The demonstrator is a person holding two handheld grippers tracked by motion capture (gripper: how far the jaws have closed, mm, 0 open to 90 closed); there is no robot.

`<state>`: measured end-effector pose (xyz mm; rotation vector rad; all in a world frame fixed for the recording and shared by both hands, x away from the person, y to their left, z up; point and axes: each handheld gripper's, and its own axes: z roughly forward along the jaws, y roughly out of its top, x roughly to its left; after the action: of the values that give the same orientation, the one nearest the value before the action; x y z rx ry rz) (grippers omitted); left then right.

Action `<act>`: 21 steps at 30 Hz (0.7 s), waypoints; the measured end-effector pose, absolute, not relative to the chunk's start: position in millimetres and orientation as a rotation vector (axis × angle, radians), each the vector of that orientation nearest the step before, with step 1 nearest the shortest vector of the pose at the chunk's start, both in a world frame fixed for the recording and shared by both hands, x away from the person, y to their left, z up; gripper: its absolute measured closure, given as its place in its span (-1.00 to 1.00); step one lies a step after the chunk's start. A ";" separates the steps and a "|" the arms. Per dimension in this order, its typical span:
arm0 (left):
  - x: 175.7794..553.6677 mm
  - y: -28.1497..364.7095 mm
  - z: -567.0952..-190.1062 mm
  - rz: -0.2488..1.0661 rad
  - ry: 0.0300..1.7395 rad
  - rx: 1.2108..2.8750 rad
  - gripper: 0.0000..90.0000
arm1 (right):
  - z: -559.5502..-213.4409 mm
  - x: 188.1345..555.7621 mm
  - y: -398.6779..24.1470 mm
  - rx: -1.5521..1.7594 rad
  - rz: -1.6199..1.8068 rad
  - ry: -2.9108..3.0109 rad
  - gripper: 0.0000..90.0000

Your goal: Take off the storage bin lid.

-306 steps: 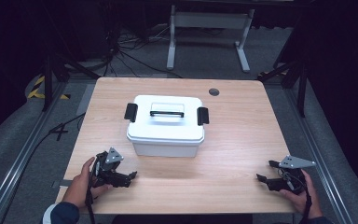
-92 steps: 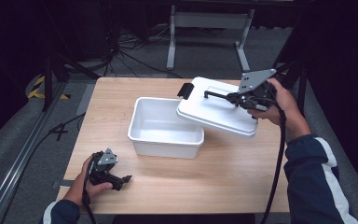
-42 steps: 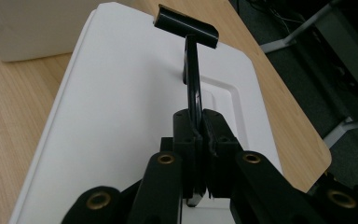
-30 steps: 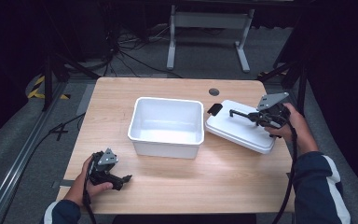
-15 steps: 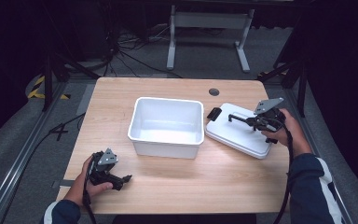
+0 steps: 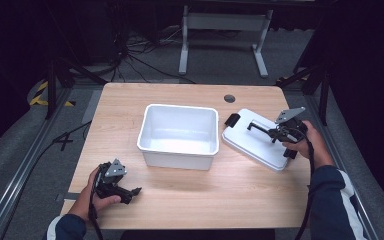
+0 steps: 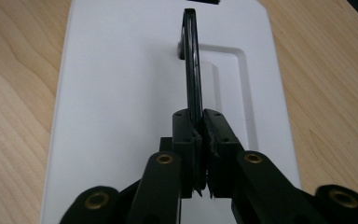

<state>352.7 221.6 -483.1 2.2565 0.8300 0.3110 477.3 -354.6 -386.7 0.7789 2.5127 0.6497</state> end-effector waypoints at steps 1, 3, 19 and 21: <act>352.7 221.6 -483.1 0.311 0.830 2.256 -1.00 | -386.9 477.8 -355.9 0.778 0.655 2.514 0.85; 352.7 221.7 -483.0 0.311 0.830 2.257 -1.00 | -387.4 478.1 -357.0 0.793 0.654 2.512 0.85; 352.7 221.6 -483.1 0.311 0.831 2.256 -1.00 | -379.2 473.9 -355.9 0.827 0.698 2.489 0.46; 352.7 221.7 -483.1 0.311 0.830 2.257 -1.00 | -375.0 472.6 -354.5 0.820 0.718 2.477 0.44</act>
<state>352.7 221.7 -483.1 2.2567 0.8296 0.3110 472.6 -354.5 -375.0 0.8200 2.4773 0.7178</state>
